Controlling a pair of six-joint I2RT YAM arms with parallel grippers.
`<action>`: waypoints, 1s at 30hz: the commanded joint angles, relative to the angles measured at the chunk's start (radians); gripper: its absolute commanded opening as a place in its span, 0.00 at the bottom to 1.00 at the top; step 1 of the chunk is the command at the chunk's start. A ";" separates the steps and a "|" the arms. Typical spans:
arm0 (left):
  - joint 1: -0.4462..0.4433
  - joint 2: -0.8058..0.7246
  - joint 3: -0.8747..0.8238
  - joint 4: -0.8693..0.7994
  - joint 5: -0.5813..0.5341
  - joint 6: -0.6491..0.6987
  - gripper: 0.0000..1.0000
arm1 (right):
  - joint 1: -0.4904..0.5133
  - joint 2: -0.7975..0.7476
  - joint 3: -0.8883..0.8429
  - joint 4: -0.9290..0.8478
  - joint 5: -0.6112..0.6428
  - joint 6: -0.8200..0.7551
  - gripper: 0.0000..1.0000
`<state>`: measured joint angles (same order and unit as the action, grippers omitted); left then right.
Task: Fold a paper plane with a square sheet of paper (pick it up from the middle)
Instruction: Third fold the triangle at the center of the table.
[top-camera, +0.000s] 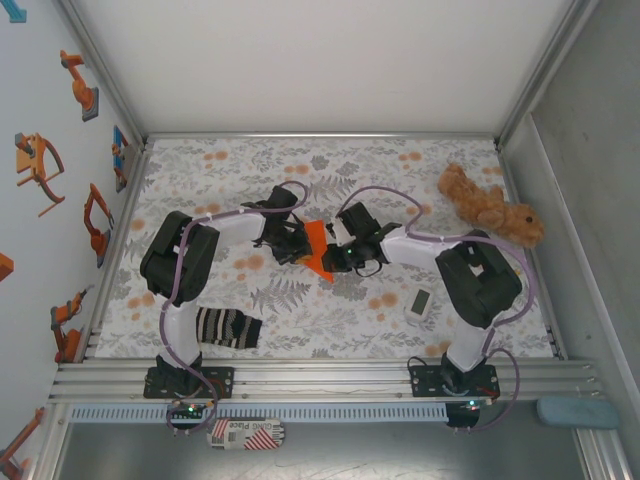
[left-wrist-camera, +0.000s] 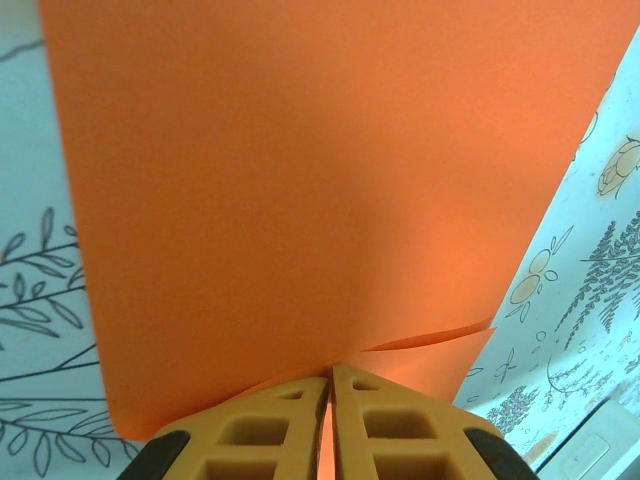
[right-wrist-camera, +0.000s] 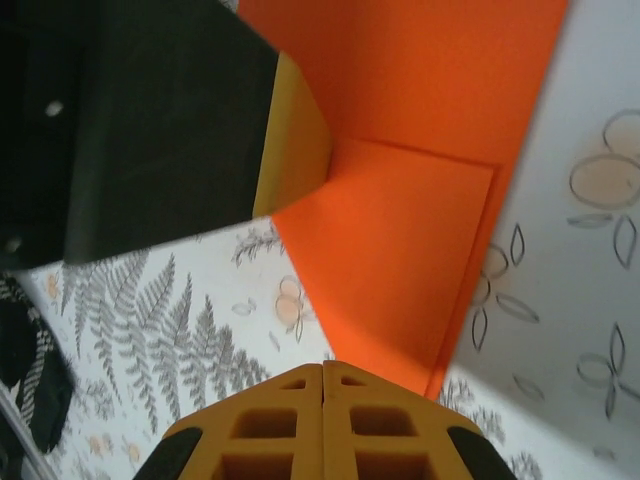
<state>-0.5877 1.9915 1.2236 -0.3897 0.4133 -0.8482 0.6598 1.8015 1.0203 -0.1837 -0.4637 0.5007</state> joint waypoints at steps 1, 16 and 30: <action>0.005 0.118 -0.050 -0.079 -0.168 0.024 0.11 | 0.012 0.054 0.045 0.007 -0.022 0.021 0.00; 0.001 -0.103 -0.043 0.163 -0.049 0.118 0.13 | 0.012 0.124 0.000 -0.078 0.090 0.016 0.00; -0.079 -0.169 -0.264 0.386 -0.023 0.046 0.06 | 0.012 0.128 -0.007 -0.078 0.099 0.047 0.00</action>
<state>-0.6590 1.8156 0.9619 -0.0593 0.3691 -0.7837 0.6682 1.8870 1.0420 -0.1734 -0.4442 0.5320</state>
